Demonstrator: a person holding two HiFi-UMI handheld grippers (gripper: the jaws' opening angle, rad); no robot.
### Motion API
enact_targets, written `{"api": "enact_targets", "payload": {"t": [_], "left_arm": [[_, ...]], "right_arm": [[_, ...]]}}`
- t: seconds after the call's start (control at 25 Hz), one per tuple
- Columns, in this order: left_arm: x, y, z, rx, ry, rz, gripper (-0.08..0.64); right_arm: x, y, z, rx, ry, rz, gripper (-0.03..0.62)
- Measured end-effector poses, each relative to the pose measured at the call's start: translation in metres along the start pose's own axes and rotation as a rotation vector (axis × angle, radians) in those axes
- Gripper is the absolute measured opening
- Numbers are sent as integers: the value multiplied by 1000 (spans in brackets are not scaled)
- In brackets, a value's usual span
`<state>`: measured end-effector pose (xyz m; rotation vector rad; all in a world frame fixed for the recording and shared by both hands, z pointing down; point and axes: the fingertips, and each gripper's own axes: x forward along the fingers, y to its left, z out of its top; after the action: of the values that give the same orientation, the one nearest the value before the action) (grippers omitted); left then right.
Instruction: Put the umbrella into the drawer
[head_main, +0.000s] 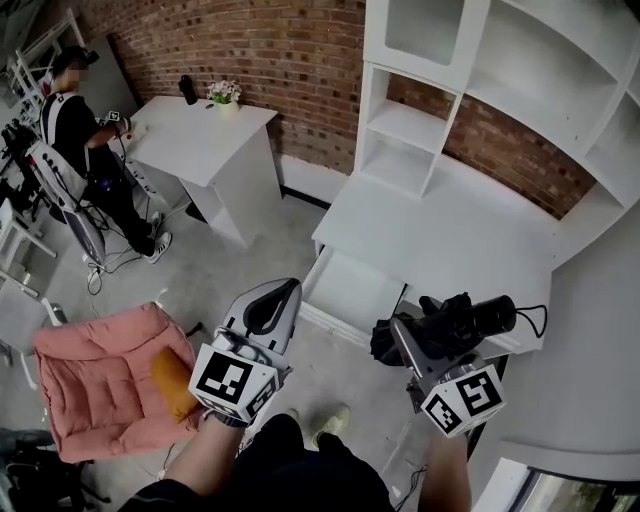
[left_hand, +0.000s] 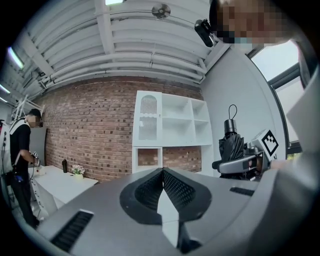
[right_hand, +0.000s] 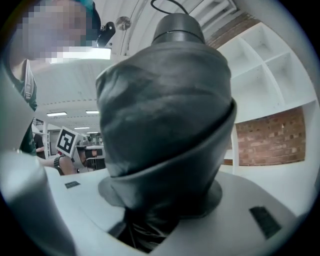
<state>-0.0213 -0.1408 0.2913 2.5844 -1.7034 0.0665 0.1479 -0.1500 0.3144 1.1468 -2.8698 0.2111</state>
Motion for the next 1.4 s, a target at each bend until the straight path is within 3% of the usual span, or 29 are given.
{"api": "enact_targets", "payload": {"t": [0.28, 0.68, 0.88, 1.4], "left_arm": [[41, 21, -30, 0, -7, -6, 5], [103, 69, -109, -55, 52, -75, 6], [136, 95, -154, -78, 82, -88, 5], [183, 116, -256, -132, 174, -149, 5]], "right_arm": [[48, -25, -55, -64, 127, 34, 212], [132, -45, -159, -179, 364, 80, 212], [172, -59, -209, -210, 436, 109, 212], [214, -89, -345, -244, 706, 237, 212]]}}
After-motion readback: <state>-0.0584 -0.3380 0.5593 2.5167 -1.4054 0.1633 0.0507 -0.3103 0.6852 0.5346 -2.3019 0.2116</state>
